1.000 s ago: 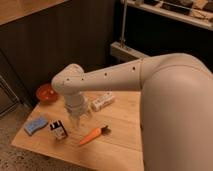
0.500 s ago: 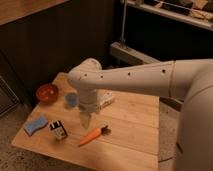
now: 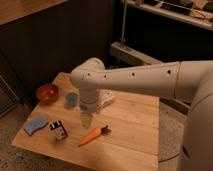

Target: Place the pepper in the ceramic cup

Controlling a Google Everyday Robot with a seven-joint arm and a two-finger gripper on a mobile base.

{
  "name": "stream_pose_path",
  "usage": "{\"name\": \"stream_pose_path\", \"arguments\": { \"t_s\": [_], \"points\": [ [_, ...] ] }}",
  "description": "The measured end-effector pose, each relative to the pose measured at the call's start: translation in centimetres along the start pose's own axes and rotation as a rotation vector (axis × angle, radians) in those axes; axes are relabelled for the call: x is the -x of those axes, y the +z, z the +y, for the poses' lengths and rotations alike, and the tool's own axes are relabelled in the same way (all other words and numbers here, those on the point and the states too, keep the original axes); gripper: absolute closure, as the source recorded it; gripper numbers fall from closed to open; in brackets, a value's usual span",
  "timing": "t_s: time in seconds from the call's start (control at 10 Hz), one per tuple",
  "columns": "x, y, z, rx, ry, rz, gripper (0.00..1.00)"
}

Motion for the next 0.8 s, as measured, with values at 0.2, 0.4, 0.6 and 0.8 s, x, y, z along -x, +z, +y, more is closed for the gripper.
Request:
{"name": "stream_pose_path", "arguments": {
  "t_s": [0.2,0.4,0.6,0.8],
  "points": [
    [0.0,1.4,2.2,0.031,-0.095,0.096,0.35],
    [1.1,2.9,3.9,0.045,-0.225,0.119,0.35],
    [2.9,3.7,4.3,0.028,-0.354,0.054,0.35],
    [3.9,3.1,2.4,-0.031,-0.432,-0.092,0.35]
  ]
}}
